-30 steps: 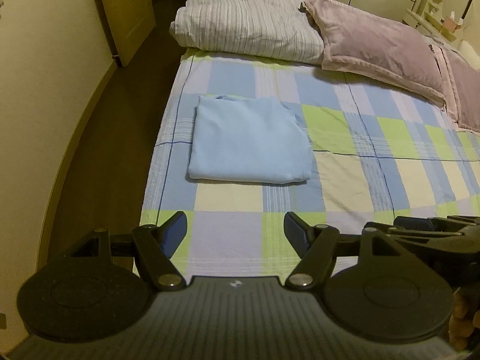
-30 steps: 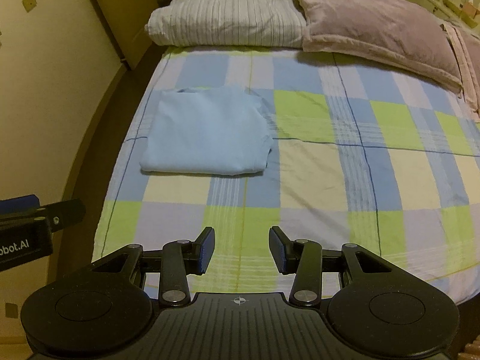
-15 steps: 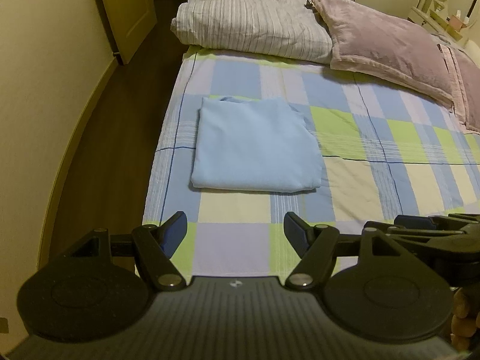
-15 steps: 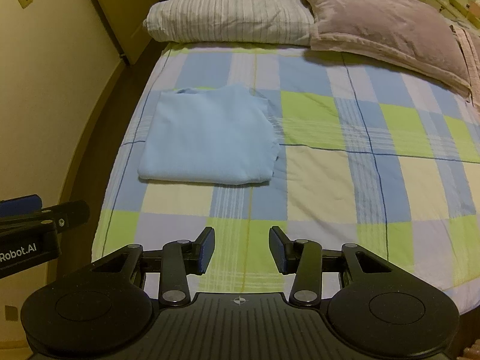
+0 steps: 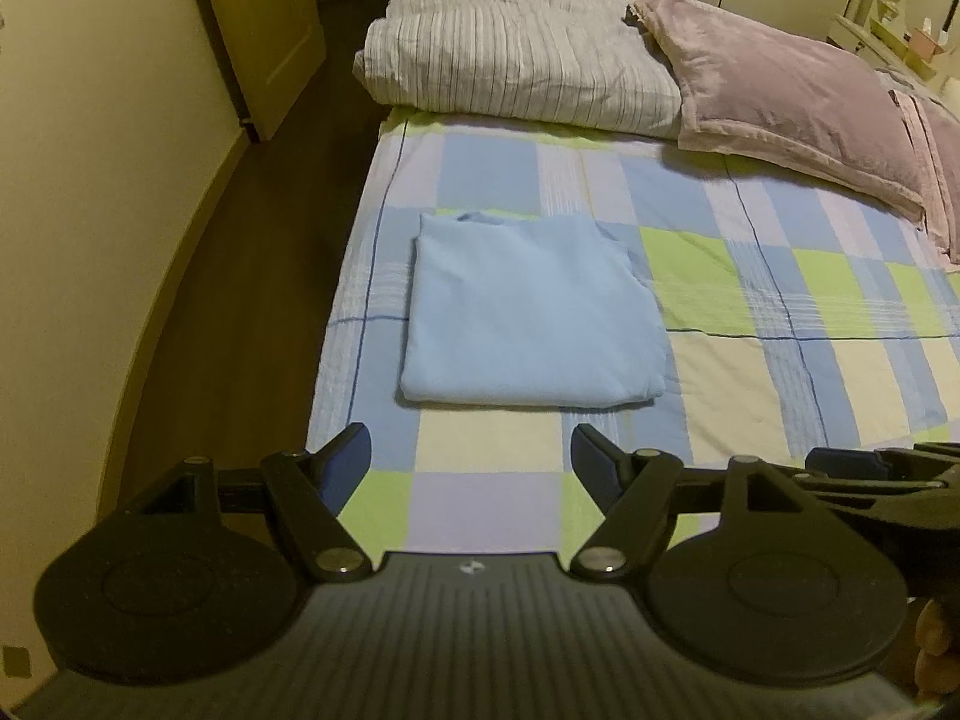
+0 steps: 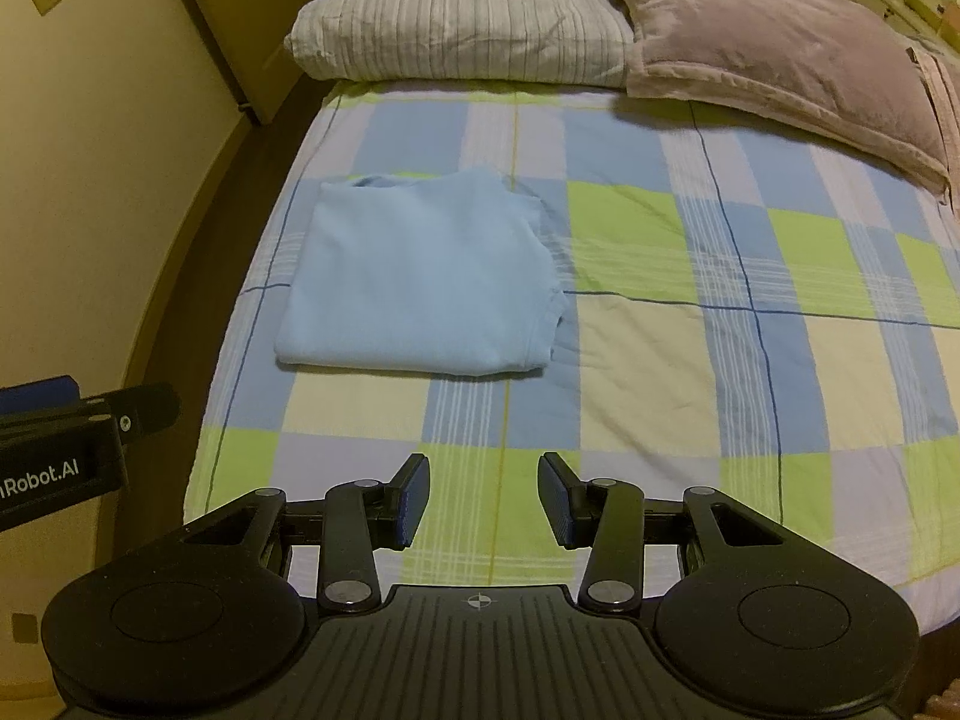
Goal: Fold clothes
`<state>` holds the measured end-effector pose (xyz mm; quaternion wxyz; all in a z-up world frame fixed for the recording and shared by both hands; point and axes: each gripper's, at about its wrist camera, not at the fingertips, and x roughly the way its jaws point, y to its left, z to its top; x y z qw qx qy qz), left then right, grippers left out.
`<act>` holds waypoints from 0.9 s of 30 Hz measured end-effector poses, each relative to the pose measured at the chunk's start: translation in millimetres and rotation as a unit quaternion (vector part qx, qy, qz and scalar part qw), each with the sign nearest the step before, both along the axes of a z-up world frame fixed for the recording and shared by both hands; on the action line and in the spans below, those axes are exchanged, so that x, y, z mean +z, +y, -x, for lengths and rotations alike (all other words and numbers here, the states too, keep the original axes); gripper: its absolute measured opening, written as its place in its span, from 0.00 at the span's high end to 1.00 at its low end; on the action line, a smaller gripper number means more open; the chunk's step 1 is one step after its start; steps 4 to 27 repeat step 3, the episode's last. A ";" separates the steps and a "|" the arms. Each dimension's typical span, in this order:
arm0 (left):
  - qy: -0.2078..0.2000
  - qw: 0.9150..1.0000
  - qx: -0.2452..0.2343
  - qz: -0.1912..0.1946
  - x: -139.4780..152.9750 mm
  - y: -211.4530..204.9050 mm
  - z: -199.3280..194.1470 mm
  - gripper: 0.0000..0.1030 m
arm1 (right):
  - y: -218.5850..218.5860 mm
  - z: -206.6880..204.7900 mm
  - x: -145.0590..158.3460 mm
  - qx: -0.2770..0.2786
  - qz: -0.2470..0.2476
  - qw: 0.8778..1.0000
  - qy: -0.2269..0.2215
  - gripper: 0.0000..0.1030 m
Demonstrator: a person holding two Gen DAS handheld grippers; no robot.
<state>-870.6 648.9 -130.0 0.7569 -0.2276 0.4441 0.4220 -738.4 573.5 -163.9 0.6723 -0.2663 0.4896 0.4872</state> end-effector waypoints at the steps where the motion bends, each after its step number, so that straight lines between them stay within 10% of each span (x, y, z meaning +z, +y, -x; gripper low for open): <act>1: 0.002 1.000 -0.001 -0.001 0.0 0.3 -0.1 0.31 | 1.0 -0.1 0.3 0.000 -0.001 1.000 0.000 0.57; 27: 0.005 1.000 -0.003 -0.001 -0.2 0.9 -0.4 0.31 | 0.4 0.5 0.7 0.000 -0.003 1.000 0.000 0.57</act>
